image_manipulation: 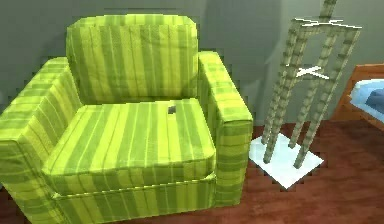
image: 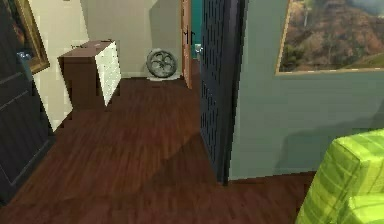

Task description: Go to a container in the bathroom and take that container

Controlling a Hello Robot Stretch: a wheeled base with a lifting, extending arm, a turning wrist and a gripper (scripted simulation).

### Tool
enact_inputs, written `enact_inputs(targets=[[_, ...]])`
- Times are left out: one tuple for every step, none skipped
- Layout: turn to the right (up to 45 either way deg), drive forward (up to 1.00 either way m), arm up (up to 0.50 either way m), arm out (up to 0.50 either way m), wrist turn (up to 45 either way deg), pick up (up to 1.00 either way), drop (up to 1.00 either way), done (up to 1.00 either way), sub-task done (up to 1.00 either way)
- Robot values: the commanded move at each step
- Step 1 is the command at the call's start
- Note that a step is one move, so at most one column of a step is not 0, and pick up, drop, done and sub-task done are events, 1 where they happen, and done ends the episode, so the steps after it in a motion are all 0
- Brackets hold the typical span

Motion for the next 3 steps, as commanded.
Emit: enact_inputs(targets=[[-12.0,0.0,0.0,0.0,0.0,0.0,0.0,0.0,0.0],[0.0,1.0,0.0,0.0,0.0,0.0,0.0,0.0,0.0],[-3.0,0.0,0.0,0.0,0.0,0.0,0.0,0.0,0.0]])
